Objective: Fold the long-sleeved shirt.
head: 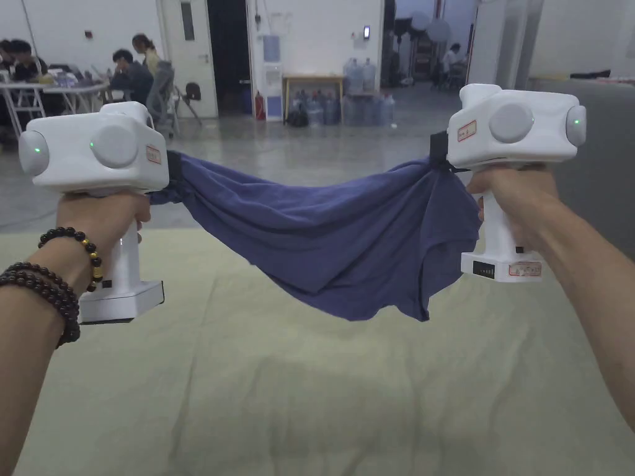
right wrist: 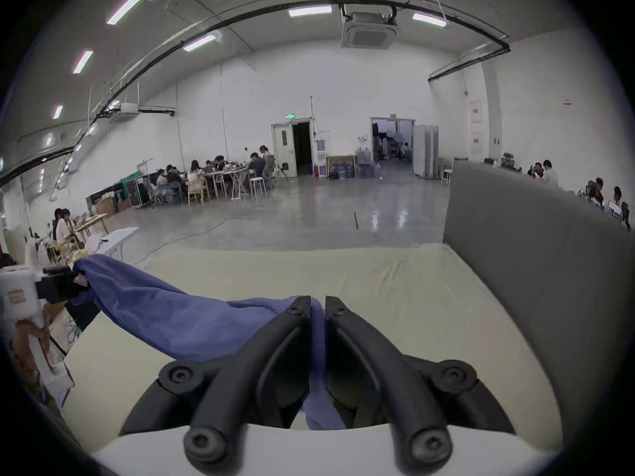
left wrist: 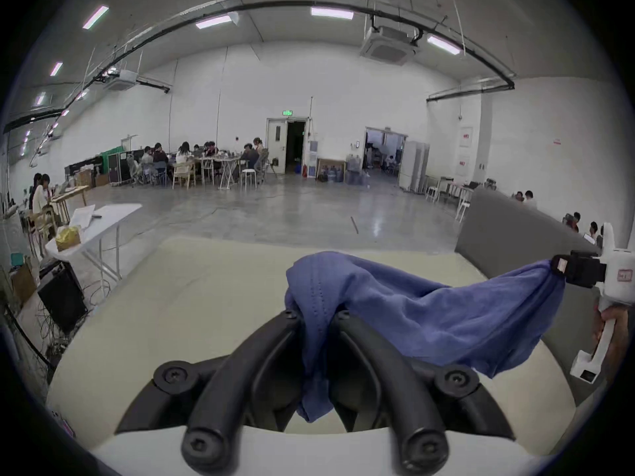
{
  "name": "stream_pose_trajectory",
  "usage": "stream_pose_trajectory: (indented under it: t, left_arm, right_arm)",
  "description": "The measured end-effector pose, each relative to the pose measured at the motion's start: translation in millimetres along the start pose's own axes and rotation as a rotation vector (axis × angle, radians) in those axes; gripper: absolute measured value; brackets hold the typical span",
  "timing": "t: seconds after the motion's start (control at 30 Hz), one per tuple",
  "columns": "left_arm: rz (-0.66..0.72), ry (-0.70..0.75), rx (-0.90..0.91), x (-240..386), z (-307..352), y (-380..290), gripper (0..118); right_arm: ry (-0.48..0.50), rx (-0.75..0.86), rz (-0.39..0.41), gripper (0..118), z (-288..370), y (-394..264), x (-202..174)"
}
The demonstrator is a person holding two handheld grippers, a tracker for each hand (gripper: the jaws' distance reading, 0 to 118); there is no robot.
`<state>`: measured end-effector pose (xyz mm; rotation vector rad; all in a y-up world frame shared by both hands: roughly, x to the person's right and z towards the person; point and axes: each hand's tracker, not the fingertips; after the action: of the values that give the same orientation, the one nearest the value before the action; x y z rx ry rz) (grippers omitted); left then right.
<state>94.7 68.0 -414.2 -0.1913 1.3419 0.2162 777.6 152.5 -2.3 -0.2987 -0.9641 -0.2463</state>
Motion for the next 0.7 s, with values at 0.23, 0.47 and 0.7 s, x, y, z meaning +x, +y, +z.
stream_pose_trajectory:
  t: [0.23,0.47,0.7]
  left_arm:
    - [-0.017,-0.033,-0.205,14.9,-29.9,-246.8,9]
    - [0.106,0.091,-0.279,-65.1,-83.9,-318.1,9]
    - [0.124,0.102,-0.241,-168.7,-223.7,-287.1,9]
  right_arm:
    - [0.017,-0.232,-0.100,8,-78.0,-145.8,14.5]
    - [0.073,-0.242,-0.147,8,-38.0,-210.8,18.0]
    - [0.169,-0.230,-0.077,8,120.3,-276.5,12.3]
